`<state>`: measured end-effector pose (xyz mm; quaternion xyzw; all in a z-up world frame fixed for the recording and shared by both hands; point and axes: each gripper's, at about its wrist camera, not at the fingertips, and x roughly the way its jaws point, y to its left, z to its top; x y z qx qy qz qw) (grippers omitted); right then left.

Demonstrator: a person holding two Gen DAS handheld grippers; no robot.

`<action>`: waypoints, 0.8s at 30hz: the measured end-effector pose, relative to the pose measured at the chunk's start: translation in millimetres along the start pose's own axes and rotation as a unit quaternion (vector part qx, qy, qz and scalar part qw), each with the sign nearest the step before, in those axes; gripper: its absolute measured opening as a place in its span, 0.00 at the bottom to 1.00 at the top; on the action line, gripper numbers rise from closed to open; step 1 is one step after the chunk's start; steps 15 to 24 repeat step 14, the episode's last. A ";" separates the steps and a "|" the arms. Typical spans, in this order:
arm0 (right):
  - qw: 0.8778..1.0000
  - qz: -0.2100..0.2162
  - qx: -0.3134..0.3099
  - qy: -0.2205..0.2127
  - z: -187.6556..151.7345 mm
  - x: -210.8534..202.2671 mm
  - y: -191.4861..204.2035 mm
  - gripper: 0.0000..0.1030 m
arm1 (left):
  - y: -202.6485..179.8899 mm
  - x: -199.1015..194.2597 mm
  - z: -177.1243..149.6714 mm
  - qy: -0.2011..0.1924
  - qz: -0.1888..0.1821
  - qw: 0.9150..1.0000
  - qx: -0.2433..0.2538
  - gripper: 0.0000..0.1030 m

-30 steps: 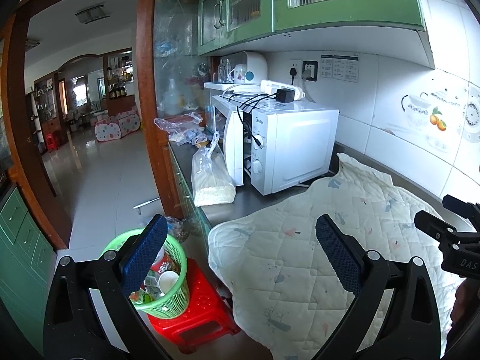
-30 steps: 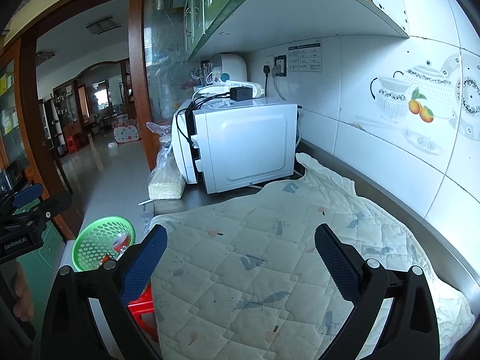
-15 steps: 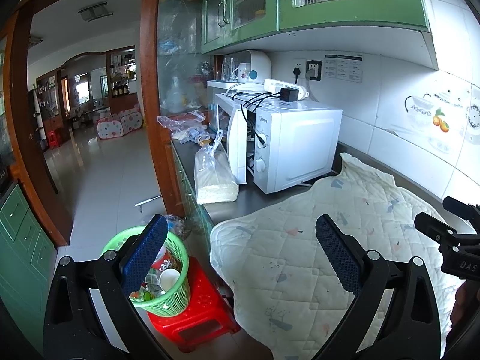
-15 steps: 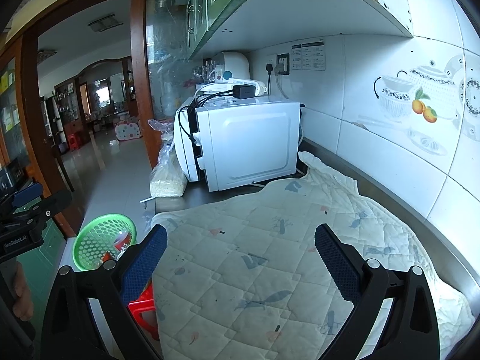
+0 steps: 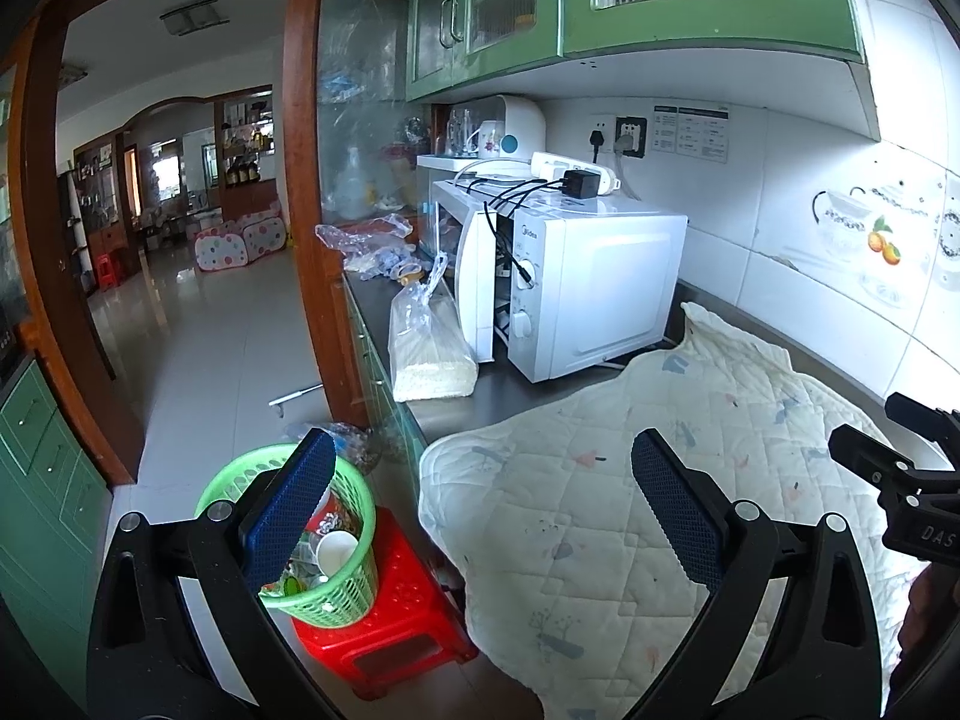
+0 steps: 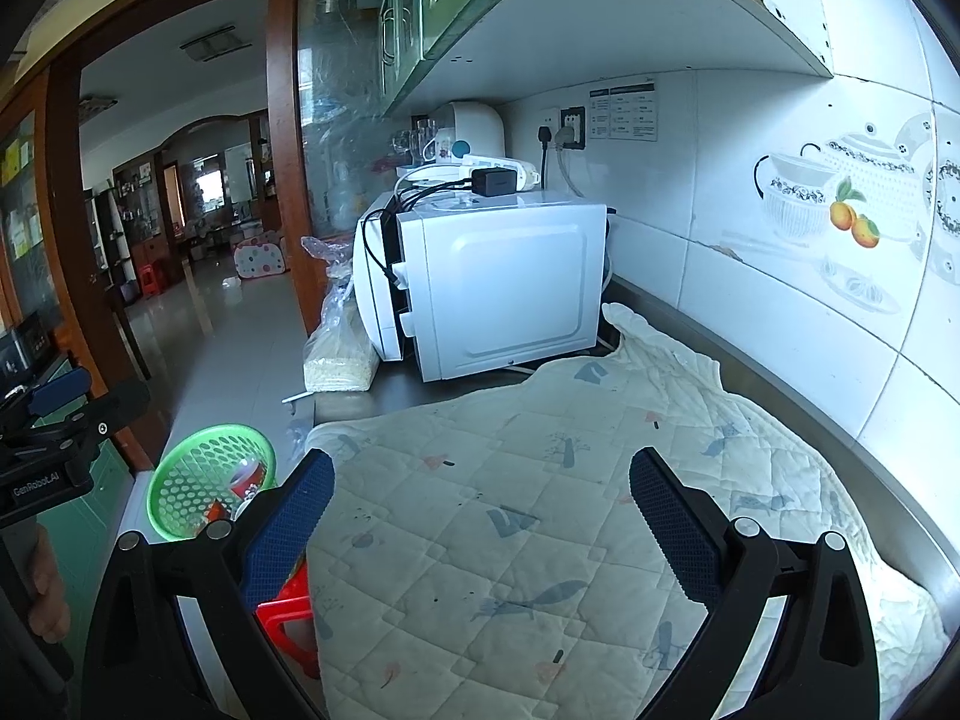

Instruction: Collect trash

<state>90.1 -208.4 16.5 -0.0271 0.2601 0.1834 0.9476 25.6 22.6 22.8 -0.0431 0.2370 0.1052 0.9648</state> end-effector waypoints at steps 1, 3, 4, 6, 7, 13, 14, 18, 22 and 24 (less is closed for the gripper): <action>1.000 0.000 -0.001 0.000 -0.1 0.7 -0.4 0.93 | 0.2 -0.7 -0.9 -0.001 0.003 1.000 -0.001 0.95; 1.000 0.001 -0.001 0.000 -0.4 1.2 -0.4 0.93 | 0.2 -0.7 -1.3 -0.003 0.004 1.000 0.001 0.95; 1.000 0.000 -0.001 0.000 -0.4 0.9 -0.1 0.93 | -0.7 -0.9 -1.7 -0.002 0.003 1.000 0.002 0.95; 1.000 0.000 0.000 0.000 -0.7 1.0 -0.1 0.93 | -1.5 0.3 -2.1 0.001 0.004 1.000 0.002 0.95; 1.000 0.000 0.000 0.000 -0.6 1.0 0.1 0.93 | -1.8 1.1 -2.5 0.003 0.002 1.000 0.003 0.95; 1.000 0.001 0.000 0.000 -1.2 1.7 -0.1 0.93 | -1.6 2.8 -4.7 0.008 0.004 1.000 0.001 0.95; 1.000 0.000 -0.001 0.000 -1.5 2.1 0.1 0.93 | -1.9 3.3 -4.8 0.009 0.004 1.000 0.001 0.95; 1.000 0.000 -0.001 0.000 -1.5 2.1 0.1 0.93 | -1.9 3.3 -4.8 0.009 0.004 1.000 0.001 0.95; 1.000 0.000 -0.001 0.000 -1.5 2.1 0.1 0.93 | -1.9 3.3 -4.8 0.009 0.004 1.000 0.001 0.95; 1.000 0.000 -0.001 0.000 -1.5 2.1 0.1 0.93 | -1.9 3.3 -4.8 0.009 0.004 1.000 0.001 0.95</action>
